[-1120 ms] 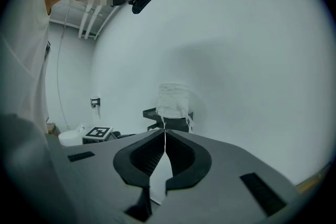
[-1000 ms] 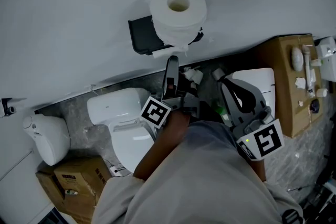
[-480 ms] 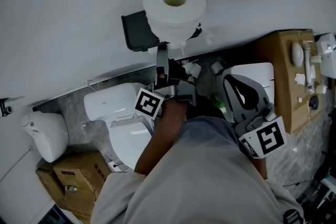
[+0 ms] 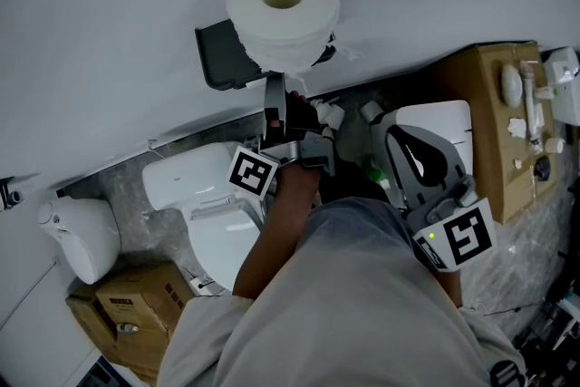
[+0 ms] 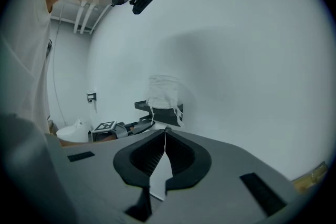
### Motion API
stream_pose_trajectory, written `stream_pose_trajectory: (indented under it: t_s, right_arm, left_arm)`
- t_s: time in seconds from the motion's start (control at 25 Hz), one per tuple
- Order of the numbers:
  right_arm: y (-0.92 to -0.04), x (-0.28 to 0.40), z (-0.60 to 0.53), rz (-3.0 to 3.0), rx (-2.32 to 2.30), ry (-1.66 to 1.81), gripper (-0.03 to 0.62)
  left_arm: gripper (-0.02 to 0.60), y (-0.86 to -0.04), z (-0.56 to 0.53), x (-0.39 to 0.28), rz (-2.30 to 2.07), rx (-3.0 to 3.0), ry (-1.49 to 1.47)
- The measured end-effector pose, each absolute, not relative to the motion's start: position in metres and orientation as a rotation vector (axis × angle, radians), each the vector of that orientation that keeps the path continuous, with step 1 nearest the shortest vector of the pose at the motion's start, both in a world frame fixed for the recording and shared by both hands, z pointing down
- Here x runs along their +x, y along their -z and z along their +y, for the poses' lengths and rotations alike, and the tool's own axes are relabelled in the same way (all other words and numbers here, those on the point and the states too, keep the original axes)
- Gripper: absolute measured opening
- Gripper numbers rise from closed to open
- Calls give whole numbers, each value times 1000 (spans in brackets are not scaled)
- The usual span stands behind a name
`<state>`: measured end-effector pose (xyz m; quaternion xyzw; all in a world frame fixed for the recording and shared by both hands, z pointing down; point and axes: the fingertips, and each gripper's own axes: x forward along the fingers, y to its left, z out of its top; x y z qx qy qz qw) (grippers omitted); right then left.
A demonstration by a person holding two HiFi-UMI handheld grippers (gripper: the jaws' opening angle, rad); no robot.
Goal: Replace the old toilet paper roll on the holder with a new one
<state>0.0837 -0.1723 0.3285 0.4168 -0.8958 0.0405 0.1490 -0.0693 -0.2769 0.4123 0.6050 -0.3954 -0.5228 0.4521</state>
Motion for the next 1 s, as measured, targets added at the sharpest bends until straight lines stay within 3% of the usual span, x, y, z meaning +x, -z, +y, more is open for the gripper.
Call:
stream_pose_trajectory:
  t_s: [1.0]
  right_arm:
    - [-336, 107, -164, -2479, 1278, -101, 17]
  left_arm:
    - [173, -409, -281, -16, -853, 1558, 1200]
